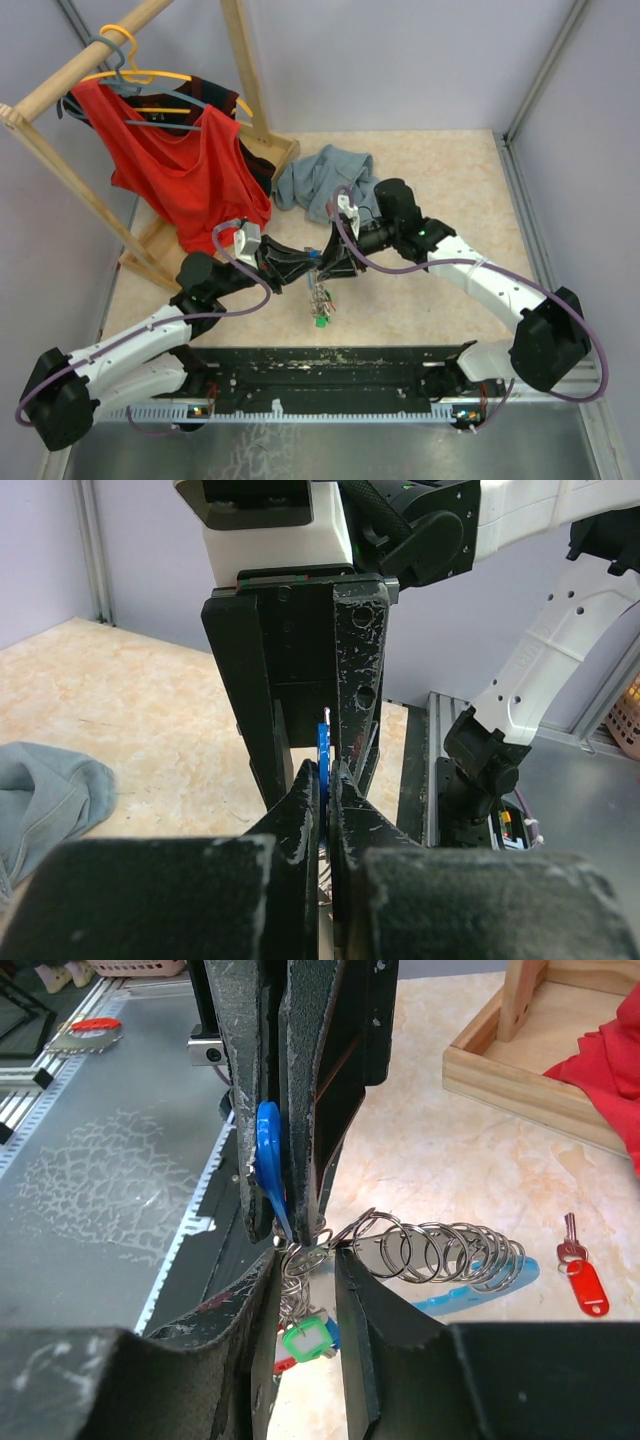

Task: Remove the keys from the keyring

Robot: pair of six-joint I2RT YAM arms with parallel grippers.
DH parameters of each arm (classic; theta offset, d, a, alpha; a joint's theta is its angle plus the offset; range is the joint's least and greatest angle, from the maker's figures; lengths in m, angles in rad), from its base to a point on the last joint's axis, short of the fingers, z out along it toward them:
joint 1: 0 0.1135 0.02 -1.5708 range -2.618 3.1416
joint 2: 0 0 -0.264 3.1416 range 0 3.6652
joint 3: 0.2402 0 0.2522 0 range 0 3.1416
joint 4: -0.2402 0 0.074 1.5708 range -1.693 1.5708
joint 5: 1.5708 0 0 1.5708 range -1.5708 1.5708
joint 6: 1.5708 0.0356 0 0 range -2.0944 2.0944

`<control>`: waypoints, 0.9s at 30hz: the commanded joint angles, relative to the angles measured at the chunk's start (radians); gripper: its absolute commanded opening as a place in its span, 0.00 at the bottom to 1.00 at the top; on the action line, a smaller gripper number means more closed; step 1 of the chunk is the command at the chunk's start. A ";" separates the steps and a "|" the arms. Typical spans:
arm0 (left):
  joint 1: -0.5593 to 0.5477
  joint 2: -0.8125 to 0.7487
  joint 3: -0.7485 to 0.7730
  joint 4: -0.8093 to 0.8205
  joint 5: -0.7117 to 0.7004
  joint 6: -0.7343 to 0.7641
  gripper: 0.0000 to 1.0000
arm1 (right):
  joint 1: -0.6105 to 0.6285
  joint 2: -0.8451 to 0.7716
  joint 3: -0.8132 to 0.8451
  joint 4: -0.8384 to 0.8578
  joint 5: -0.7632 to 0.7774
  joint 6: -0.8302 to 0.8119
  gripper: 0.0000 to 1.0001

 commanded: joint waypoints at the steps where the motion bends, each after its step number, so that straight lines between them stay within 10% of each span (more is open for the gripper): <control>1: -0.001 -0.004 0.045 0.061 0.003 -0.020 0.00 | 0.004 -0.042 0.066 0.003 -0.017 -0.032 0.29; 27: -0.001 0.025 0.040 0.092 0.029 -0.045 0.00 | 0.003 -0.048 0.074 0.001 0.059 -0.029 0.19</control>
